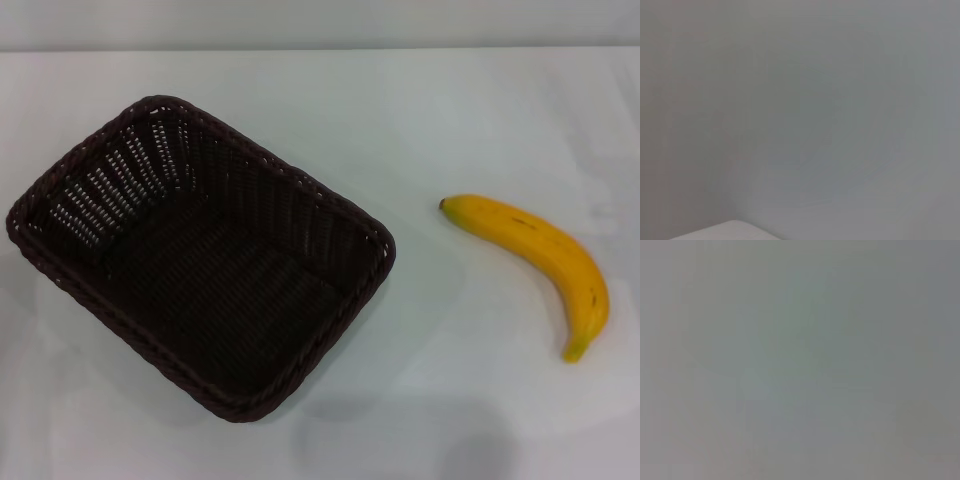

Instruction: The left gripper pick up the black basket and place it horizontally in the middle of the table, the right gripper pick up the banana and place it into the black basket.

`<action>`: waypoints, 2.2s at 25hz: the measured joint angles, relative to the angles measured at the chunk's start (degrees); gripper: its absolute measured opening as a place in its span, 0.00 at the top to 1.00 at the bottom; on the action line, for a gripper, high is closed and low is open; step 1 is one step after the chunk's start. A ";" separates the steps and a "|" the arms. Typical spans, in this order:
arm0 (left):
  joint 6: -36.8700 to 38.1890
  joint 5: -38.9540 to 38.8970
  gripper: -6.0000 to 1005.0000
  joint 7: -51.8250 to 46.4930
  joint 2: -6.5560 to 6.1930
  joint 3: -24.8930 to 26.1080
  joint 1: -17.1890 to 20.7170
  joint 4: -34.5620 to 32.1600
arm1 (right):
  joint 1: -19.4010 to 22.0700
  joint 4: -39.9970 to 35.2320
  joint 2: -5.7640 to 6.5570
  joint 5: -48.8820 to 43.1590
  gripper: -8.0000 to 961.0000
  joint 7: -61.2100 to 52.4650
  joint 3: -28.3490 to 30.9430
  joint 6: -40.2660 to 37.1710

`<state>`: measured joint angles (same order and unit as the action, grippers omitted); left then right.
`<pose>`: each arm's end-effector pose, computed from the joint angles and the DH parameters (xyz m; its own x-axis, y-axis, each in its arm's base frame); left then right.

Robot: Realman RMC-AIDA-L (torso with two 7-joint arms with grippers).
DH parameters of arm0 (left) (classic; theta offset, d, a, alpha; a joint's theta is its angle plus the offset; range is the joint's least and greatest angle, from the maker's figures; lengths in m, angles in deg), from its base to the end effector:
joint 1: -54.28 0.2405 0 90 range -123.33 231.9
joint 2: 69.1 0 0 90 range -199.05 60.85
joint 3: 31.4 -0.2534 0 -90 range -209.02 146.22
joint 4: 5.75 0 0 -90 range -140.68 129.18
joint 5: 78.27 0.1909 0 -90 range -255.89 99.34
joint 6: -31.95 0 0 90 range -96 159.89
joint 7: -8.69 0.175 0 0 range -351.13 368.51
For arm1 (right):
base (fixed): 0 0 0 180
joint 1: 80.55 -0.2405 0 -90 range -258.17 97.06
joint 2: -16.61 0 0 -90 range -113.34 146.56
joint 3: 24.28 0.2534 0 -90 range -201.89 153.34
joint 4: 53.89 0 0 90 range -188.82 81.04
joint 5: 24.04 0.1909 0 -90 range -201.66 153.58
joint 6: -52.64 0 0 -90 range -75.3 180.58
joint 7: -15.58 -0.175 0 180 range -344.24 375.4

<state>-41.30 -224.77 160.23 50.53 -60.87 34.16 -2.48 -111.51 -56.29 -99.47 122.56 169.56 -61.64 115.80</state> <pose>-0.3907 0.2948 0.0478 0.4054 -0.1141 0.9070 0.8969 0.2412 -0.3706 0.3421 0.3851 0.0671 0.5515 0.0768 -0.8306 -0.8342 0.0516 -0.5491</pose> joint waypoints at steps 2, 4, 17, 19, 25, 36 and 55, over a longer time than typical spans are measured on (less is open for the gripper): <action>-0.26 0.00 0.14 0.00 0.02 -0.08 0.33 0.04 | 0.05 0.22 -0.01 0.00 0.09 0.00 0.01 0.62; -0.40 0.00 0.14 -0.28 -0.01 -0.13 1.13 0.07 | 0.15 0.50 -0.02 0.00 0.09 0.00 0.01 1.18; -1.50 2.58 0.16 -1.30 -0.13 -0.13 2.74 1.18 | 0.48 1.58 -0.03 0.00 0.09 0.00 -0.40 2.76; -1.88 2.86 0.16 -1.33 -0.13 -0.05 2.96 1.00 | 0.56 1.58 -0.03 0.00 0.09 0.00 -0.42 2.86; -2.54 3.03 0.20 -1.43 -0.28 -0.12 3.07 0.71 | 1.85 2.26 -0.07 0.00 0.09 -0.14 -0.52 5.33; 11.59 35.63 0.22 -60.79 -8.01 -5.49 3.50 -23.85 | 2.39 2.02 0.06 0.00 0.09 -0.70 -0.28 6.19; -7.80 103.41 0.22 -107.22 -20.17 -6.04 -24.02 -39.78 | 1.72 0.68 0.47 0.21 0.09 -0.71 0.11 5.91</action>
<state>-49.10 -121.36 53.01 30.36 -66.91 10.14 -42.26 -109.79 -55.61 -99.01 122.77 168.86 -61.52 121.71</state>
